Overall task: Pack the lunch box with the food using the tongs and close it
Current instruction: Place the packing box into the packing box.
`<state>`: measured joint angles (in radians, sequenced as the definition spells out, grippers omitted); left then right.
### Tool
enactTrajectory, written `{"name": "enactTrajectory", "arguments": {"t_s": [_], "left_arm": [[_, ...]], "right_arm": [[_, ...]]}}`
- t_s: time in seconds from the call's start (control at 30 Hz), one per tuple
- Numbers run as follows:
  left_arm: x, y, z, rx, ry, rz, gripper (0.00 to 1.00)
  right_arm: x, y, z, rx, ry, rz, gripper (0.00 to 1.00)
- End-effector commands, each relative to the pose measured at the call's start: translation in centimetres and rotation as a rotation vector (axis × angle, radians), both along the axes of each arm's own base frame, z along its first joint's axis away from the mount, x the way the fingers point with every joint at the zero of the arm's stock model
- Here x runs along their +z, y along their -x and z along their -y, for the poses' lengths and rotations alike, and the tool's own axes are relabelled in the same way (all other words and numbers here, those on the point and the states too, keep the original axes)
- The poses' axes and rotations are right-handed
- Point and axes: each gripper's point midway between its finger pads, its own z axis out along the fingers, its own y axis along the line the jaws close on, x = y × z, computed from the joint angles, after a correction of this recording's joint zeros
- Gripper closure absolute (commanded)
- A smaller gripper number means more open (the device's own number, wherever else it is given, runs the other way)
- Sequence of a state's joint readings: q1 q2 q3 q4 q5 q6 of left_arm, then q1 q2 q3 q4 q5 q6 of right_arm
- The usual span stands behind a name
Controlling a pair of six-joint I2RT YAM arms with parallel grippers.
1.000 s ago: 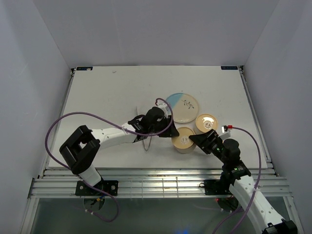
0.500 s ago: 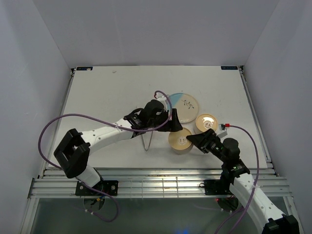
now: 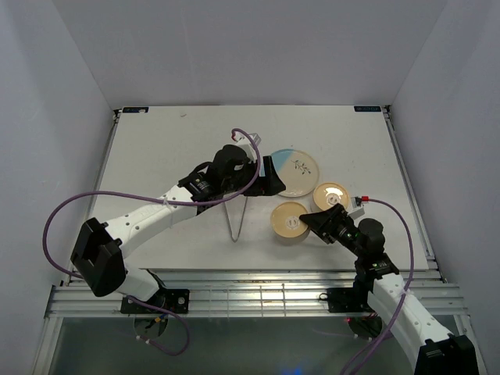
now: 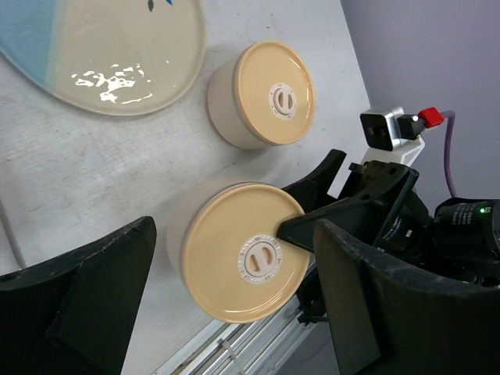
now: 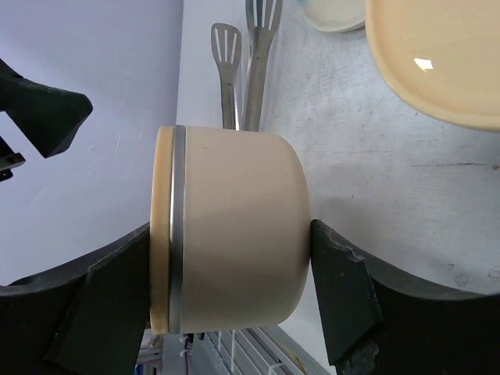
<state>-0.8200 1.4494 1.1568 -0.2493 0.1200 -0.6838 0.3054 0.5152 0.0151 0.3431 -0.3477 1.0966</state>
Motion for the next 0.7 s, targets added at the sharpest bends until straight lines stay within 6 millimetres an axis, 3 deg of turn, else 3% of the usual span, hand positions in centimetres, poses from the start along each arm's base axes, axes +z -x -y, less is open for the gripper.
{"name": "enactTrajectory", "arguments": {"t_s": [0.0,0.2,0.23,0.67], "left_arm": [[2.0,-0.1,-1.7,0.005,0.025,0.041,0.1],[2.2,-0.4,-2.5,-0.007,0.035,0.05,0.12],[2.1,-0.3,-2.2,-0.021,0.037,0.053,0.11],[-0.4,-1.4,0.4,-0.083,0.051,0.022,0.15]], "right_arm": [[-2.4,1.0,0.4,0.028,-0.015,-0.003,0.92],[-0.7,-0.6,2.7,0.026,-0.019,0.013,0.92],[0.7,-1.9,3.8,-0.01,-0.012,0.049,0.92],[6.8,-2.9,3.9,0.066,-0.015,0.168,0.92]]}}
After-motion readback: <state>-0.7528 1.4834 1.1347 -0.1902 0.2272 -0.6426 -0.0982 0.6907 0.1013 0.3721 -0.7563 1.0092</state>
